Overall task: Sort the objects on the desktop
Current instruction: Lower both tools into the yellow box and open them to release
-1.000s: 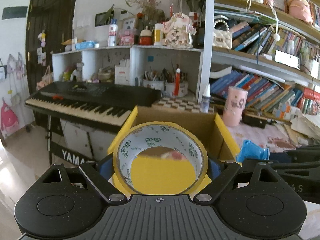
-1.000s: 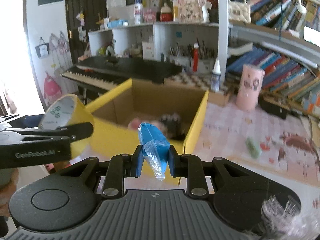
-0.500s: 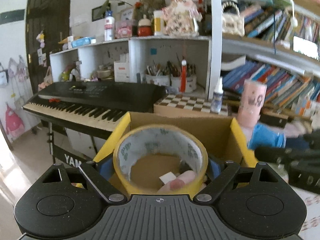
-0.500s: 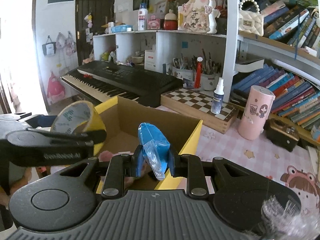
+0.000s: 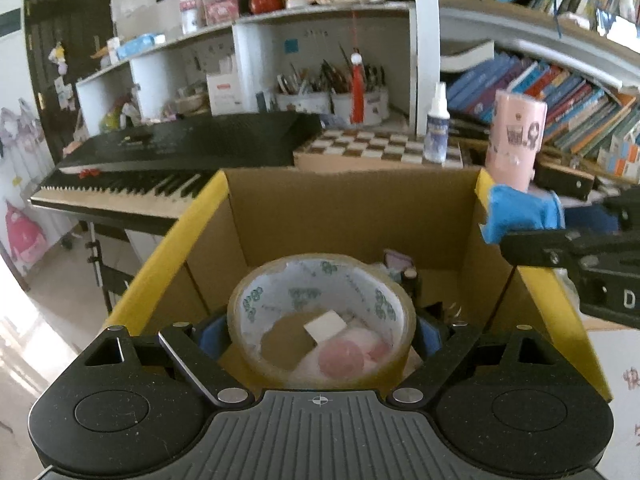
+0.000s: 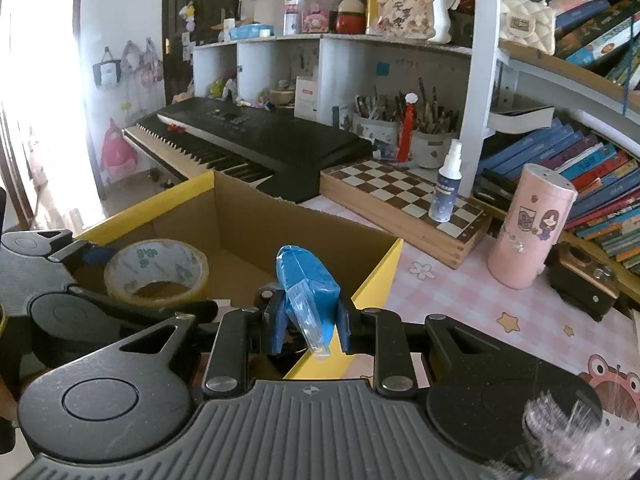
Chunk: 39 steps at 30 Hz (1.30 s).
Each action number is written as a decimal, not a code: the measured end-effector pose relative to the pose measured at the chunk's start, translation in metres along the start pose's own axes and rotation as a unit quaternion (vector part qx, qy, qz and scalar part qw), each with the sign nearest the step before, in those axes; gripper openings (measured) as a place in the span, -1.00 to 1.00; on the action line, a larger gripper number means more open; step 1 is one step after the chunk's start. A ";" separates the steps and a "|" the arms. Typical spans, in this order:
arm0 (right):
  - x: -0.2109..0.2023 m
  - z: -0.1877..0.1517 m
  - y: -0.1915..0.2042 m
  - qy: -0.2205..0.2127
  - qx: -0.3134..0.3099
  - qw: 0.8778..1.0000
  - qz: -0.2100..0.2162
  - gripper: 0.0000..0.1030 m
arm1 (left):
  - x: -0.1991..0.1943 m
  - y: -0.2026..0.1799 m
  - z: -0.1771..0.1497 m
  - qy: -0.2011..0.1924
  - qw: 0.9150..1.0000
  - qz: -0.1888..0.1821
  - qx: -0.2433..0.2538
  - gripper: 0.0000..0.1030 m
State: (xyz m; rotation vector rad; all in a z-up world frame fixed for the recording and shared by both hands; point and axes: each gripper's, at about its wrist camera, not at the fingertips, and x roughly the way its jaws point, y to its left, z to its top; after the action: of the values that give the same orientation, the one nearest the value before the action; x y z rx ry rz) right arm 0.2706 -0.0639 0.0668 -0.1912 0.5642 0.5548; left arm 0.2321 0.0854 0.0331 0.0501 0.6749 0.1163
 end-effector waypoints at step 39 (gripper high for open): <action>-0.021 0.001 -0.007 -0.026 0.037 0.999 -0.017 -0.01 | -0.058 0.008 -0.005 -0.069 0.997 0.026 -0.020 0.90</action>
State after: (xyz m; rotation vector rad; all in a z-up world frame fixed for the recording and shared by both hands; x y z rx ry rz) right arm 0.2598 -0.0786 0.0794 -0.1156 0.5285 0.5045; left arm 0.1831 0.0860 0.0661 0.0369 0.5340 0.1746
